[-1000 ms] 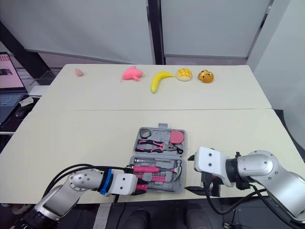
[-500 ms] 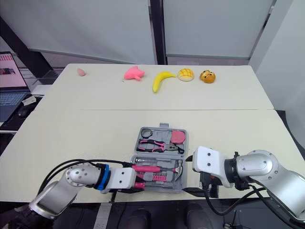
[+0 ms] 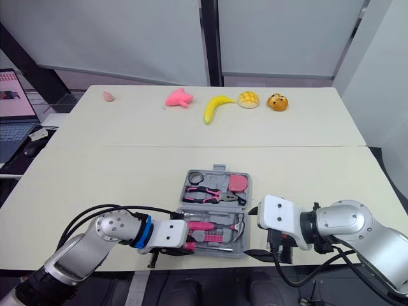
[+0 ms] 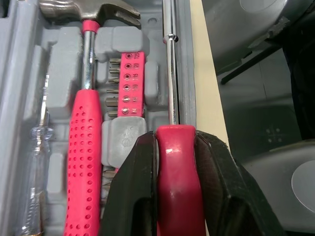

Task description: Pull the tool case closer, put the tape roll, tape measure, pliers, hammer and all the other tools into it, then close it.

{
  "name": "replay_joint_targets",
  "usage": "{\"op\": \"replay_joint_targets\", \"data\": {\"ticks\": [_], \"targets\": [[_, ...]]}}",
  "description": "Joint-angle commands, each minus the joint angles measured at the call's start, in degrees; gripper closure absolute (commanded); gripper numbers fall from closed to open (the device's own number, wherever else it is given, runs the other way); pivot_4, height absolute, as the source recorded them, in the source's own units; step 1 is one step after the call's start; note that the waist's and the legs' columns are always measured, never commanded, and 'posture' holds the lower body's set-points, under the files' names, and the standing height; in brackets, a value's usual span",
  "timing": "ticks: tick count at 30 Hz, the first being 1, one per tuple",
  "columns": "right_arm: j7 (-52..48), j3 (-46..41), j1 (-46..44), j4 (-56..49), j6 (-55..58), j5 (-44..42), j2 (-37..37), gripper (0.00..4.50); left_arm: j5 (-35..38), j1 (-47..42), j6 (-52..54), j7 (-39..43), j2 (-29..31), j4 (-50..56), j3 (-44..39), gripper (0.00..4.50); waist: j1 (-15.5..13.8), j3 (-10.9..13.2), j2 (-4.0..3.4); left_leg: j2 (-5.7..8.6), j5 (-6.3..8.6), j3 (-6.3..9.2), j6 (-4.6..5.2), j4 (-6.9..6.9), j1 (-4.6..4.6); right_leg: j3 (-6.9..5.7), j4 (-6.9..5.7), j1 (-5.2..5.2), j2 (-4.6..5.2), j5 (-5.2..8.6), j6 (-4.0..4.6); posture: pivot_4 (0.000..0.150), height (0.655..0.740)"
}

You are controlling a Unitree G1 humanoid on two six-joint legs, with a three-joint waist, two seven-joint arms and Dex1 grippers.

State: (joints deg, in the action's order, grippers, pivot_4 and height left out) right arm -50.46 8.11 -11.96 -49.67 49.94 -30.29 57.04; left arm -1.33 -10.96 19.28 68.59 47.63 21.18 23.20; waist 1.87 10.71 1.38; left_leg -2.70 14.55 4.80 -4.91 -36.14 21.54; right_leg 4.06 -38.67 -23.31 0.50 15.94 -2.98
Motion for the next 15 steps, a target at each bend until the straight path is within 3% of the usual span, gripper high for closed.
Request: {"op": "replay_joint_targets", "data": {"ticks": [1, 15], "targets": [[0.20, -0.82, 0.27, -1.56, -0.67, 0.11, 0.83, 0.00, -0.66, -2.22, 2.00, -0.22, -0.97, 0.91, 1.05, 3.76, -0.01, 0.00, 0.00, 0.00, 0.00, 0.00, 0.00, -0.01, 0.01, 0.00, 0.00, 0.00, 0.00, 0.00, 0.00, 0.150, 0.7400], [0.51, -0.77, 0.23, -1.68, -0.74, -0.25, 1.11, 0.00, -0.59, -4.04, 6.57, 0.24, -0.48, 3.46, 2.50, 3.76, 0.04, 0.00, 0.00, 0.00, 0.00, 0.01, 0.00, -0.03, 0.01, 0.00, -0.01, 0.00, -0.01, 0.00, 0.00, 0.150, 0.7400]]}}
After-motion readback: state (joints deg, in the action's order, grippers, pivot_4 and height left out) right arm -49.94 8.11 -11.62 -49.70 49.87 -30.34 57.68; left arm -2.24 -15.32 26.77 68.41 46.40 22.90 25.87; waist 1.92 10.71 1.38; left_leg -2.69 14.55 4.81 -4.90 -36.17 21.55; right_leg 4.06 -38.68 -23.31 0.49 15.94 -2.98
